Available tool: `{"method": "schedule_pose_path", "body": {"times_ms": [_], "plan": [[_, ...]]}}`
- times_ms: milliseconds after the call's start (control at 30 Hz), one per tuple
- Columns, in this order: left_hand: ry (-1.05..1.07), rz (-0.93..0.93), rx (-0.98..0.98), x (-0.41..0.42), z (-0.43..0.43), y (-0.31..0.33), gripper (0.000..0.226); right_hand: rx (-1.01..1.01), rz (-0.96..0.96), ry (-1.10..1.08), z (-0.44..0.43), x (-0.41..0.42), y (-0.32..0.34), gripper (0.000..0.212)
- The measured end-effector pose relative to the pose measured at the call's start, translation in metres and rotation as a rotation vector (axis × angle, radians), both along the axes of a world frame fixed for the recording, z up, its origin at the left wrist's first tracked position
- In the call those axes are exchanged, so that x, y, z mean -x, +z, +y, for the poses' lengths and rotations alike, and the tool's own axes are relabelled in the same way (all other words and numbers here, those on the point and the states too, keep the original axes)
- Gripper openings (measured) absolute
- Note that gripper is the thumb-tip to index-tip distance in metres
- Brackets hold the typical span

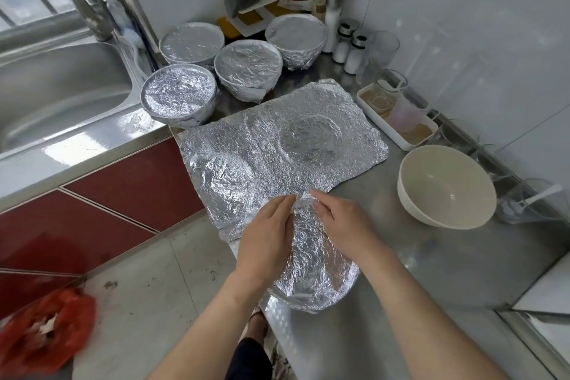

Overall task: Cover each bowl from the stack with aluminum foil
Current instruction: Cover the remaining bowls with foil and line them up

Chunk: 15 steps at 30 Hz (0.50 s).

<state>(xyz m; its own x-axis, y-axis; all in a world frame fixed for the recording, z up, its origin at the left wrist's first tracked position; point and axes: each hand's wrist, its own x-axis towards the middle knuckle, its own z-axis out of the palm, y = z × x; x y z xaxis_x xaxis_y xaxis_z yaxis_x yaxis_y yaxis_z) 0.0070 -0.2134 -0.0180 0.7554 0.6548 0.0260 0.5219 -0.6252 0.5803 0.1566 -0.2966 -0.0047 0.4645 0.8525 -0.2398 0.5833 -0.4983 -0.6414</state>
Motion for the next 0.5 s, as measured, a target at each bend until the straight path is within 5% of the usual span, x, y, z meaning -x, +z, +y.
{"method": "schedule_pose_path", "body": {"times_ms": [333, 500], "plan": [[-0.059, -0.002, 0.007, -0.001, 0.001, 0.002, 0.040, -0.073, 0.076, -0.128, -0.006, 0.005, 0.003, 0.026], [-0.062, -0.046, -0.012, 0.000, 0.003, 0.010, 0.040, -0.208, 0.127, -0.408, -0.030, 0.016, 0.006, 0.023]]}}
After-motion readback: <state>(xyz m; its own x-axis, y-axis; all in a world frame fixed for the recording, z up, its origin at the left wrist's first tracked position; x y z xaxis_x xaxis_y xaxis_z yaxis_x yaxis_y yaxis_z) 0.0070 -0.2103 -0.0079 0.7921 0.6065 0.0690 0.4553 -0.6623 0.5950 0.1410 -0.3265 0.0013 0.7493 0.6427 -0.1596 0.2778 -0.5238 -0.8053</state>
